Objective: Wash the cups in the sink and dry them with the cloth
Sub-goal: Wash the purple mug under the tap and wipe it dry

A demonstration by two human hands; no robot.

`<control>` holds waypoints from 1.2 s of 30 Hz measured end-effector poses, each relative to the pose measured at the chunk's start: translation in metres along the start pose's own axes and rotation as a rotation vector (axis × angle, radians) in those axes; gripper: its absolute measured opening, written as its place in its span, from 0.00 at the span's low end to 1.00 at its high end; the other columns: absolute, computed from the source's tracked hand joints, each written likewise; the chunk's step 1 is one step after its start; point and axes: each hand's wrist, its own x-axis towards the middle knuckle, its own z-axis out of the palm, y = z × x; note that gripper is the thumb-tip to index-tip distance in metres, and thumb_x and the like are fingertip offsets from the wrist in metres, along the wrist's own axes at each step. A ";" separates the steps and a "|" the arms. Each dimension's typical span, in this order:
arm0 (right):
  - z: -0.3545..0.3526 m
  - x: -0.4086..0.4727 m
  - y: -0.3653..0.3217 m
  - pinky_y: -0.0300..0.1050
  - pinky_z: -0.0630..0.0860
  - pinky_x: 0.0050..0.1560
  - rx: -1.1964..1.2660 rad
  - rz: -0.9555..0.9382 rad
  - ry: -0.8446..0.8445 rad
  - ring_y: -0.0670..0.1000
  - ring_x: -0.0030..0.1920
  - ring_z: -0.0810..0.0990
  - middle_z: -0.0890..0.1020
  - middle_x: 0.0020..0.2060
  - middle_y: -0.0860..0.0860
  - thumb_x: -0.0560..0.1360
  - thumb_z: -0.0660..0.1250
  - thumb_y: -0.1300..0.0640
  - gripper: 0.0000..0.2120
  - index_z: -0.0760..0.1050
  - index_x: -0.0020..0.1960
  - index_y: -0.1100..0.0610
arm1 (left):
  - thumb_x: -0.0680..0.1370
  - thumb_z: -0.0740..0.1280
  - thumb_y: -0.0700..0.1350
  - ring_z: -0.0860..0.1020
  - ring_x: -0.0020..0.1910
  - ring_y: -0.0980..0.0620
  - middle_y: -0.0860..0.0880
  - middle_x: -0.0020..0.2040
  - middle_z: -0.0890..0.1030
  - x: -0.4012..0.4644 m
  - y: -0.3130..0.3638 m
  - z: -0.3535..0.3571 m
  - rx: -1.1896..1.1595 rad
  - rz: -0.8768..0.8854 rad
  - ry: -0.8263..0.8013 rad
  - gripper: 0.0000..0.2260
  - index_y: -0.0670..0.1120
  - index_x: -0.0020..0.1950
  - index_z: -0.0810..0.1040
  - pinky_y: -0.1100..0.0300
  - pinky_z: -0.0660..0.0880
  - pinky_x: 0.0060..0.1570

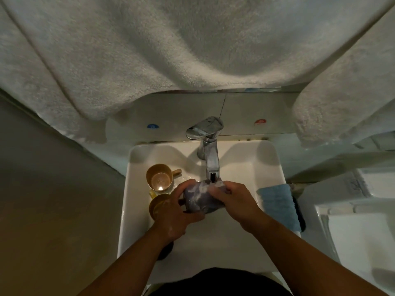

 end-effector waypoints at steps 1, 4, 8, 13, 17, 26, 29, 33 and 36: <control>-0.002 -0.002 0.000 0.35 0.73 0.33 0.039 0.017 -0.024 0.43 0.34 0.78 0.83 0.34 0.45 0.80 0.68 0.50 0.09 0.82 0.44 0.52 | 0.67 0.82 0.37 0.79 0.61 0.53 0.54 0.66 0.77 0.001 0.000 -0.002 0.019 0.003 0.002 0.39 0.61 0.70 0.69 0.64 0.80 0.48; -0.004 -0.004 -0.001 0.41 0.75 0.34 0.147 0.136 0.042 0.50 0.39 0.78 0.83 0.40 0.53 0.82 0.63 0.49 0.13 0.82 0.47 0.54 | 0.70 0.81 0.45 0.78 0.61 0.54 0.55 0.67 0.76 0.003 0.001 -0.001 0.065 0.031 -0.006 0.34 0.65 0.68 0.68 0.62 0.81 0.50; 0.002 -0.008 -0.002 0.43 0.77 0.38 0.201 0.190 0.099 0.53 0.44 0.80 0.83 0.42 0.53 0.83 0.61 0.48 0.13 0.80 0.46 0.52 | 0.77 0.70 0.60 0.79 0.60 0.49 0.49 0.66 0.77 0.006 0.017 0.011 -0.006 0.001 0.055 0.15 0.67 0.62 0.73 0.59 0.83 0.44; -0.001 -0.009 -0.002 0.38 0.76 0.33 0.218 0.179 0.141 0.53 0.44 0.81 0.84 0.44 0.55 0.83 0.61 0.49 0.14 0.82 0.51 0.55 | 0.72 0.79 0.42 0.79 0.58 0.56 0.54 0.65 0.76 0.007 0.012 0.010 0.081 0.064 -0.016 0.29 0.60 0.67 0.70 0.65 0.80 0.46; -0.002 -0.009 -0.004 0.39 0.76 0.34 0.248 0.180 0.130 0.53 0.45 0.81 0.84 0.44 0.55 0.83 0.62 0.49 0.14 0.82 0.51 0.55 | 0.78 0.72 0.47 0.79 0.60 0.49 0.49 0.65 0.77 0.011 0.018 0.013 0.024 0.016 0.062 0.20 0.58 0.68 0.73 0.51 0.84 0.49; -0.004 -0.013 -0.006 0.37 0.77 0.34 0.275 0.139 0.134 0.53 0.45 0.82 0.84 0.44 0.55 0.83 0.62 0.51 0.13 0.82 0.52 0.57 | 0.78 0.72 0.51 0.78 0.60 0.49 0.49 0.65 0.76 0.018 0.023 0.015 0.095 0.010 0.112 0.21 0.57 0.70 0.73 0.51 0.84 0.49; -0.004 -0.014 -0.003 0.38 0.77 0.35 0.266 0.126 0.135 0.53 0.45 0.83 0.85 0.44 0.55 0.83 0.62 0.51 0.14 0.83 0.51 0.58 | 0.75 0.76 0.51 0.79 0.57 0.51 0.52 0.62 0.77 0.019 0.023 0.012 0.134 0.024 0.081 0.24 0.56 0.69 0.74 0.50 0.84 0.48; -0.004 -0.016 -0.004 0.36 0.77 0.35 0.271 0.093 0.096 0.51 0.43 0.83 0.85 0.44 0.56 0.84 0.61 0.52 0.14 0.83 0.52 0.59 | 0.75 0.76 0.50 0.78 0.55 0.57 0.56 0.61 0.78 0.019 0.023 0.013 0.180 0.048 0.109 0.25 0.56 0.70 0.74 0.65 0.81 0.41; -0.002 -0.016 -0.001 0.35 0.78 0.37 0.255 0.093 0.090 0.52 0.47 0.83 0.84 0.48 0.55 0.84 0.61 0.52 0.14 0.82 0.55 0.59 | 0.79 0.71 0.51 0.78 0.54 0.55 0.50 0.63 0.78 0.020 0.026 0.011 0.163 -0.007 0.138 0.20 0.53 0.70 0.76 0.71 0.77 0.37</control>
